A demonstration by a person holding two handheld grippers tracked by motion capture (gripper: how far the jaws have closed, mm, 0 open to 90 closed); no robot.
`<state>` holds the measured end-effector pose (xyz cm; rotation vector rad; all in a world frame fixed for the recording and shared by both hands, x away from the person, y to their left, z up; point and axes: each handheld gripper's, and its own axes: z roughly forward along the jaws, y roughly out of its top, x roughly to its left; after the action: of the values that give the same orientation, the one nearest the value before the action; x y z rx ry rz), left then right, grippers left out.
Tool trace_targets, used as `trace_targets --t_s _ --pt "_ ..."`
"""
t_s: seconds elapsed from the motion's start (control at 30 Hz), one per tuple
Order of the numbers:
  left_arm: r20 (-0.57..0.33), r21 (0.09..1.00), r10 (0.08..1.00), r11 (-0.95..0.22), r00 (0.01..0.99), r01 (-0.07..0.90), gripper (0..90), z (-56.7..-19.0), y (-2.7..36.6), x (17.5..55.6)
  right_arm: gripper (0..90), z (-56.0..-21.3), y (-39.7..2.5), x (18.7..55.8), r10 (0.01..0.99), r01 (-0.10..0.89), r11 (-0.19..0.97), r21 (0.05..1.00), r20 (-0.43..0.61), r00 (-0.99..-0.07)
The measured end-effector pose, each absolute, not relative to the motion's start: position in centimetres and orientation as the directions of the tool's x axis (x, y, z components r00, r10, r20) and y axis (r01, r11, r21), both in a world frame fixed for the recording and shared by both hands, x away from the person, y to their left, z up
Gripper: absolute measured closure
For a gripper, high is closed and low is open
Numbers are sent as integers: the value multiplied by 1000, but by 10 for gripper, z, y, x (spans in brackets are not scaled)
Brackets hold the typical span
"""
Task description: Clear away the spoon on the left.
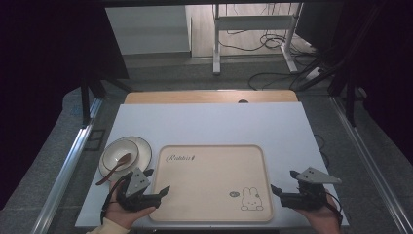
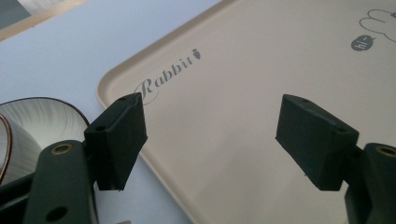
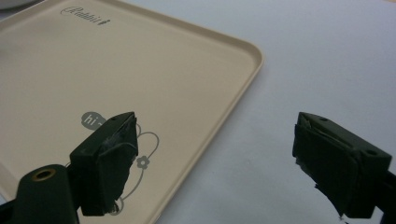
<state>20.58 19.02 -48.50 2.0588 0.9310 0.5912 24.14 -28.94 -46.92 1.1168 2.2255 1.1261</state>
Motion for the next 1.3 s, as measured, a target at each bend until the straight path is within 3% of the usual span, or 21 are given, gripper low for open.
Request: trace_targets --t_s 1.3 --pt "133 838 812 -398 568 373 245 -464 207 196 151 -470 -288 244 800 473 366 801 -12 -599"
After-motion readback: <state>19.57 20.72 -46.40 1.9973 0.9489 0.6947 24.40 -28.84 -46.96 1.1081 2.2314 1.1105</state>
